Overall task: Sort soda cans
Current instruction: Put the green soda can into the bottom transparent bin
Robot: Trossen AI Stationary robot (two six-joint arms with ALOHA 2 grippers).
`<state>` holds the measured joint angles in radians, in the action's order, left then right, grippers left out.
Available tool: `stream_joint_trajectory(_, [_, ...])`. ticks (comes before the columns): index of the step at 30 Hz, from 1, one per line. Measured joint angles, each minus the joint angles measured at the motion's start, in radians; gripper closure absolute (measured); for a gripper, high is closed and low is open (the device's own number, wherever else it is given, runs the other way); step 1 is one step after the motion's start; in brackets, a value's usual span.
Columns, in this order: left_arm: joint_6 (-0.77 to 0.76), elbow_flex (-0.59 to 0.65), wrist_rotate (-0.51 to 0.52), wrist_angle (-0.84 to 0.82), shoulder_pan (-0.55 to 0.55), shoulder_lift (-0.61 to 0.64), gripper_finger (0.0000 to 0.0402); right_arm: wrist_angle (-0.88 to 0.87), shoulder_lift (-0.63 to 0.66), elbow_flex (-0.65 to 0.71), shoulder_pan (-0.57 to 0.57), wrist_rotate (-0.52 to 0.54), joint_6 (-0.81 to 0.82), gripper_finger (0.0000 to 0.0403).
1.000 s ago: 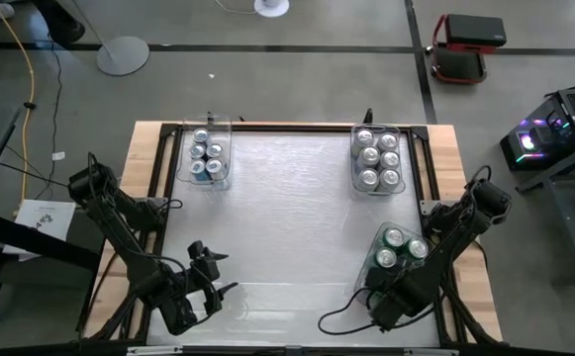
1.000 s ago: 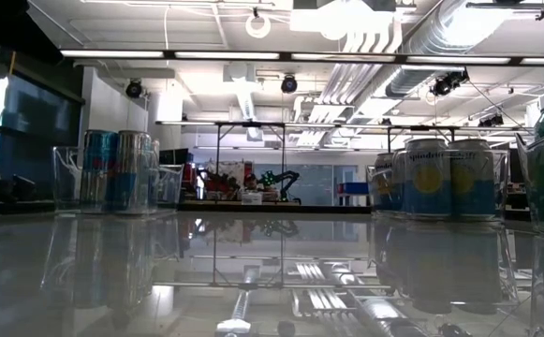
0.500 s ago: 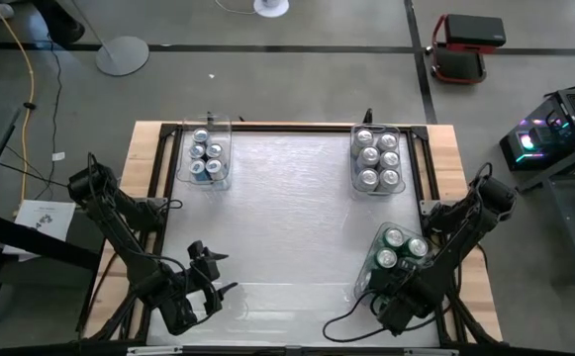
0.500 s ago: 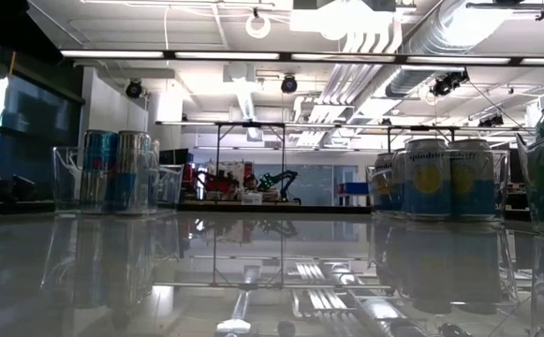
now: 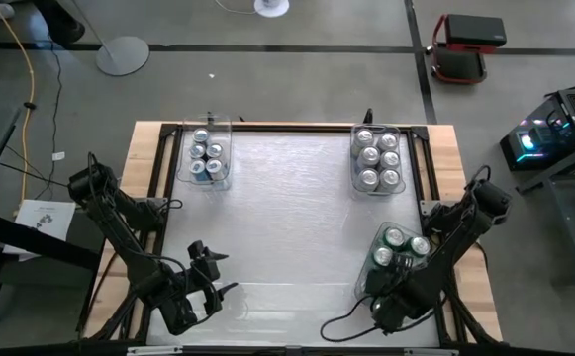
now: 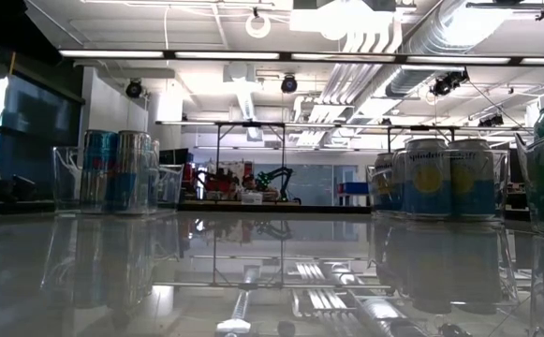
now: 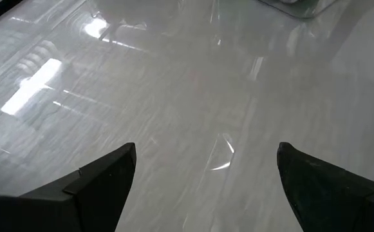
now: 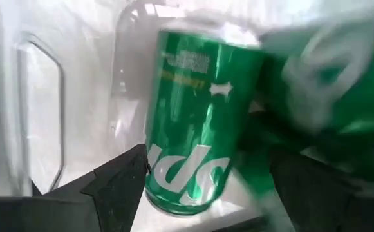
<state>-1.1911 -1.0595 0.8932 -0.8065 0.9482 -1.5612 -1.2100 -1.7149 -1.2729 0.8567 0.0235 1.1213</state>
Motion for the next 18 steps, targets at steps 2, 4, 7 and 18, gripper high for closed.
stream_joint_trajectory(2, [0.011, 0.000, 0.004, 0.001, 0.000, 0.000, 0.0048, -0.040, 0.000, -0.035, -0.002, 0.004, -0.042, 0.0091])
stream_joint_trajectory(4, [0.028, 0.000, 0.008, 0.002, 0.000, 0.000, 0.0048, -0.068, 0.001, -0.061, 0.000, 0.002, -0.109, 0.0090])
stream_joint_trajectory(7, [0.052, 0.000, 0.027, 0.003, 0.000, 0.000, 0.0048, -0.082, 0.002, -0.082, 0.001, -0.008, -0.281, 0.0090])
stream_joint_trajectory(18, [0.118, 0.000, 0.086, 0.030, -0.002, 0.000, 0.0048, -0.013, -0.002, -0.083, 0.001, 0.055, -0.814, 0.0091])
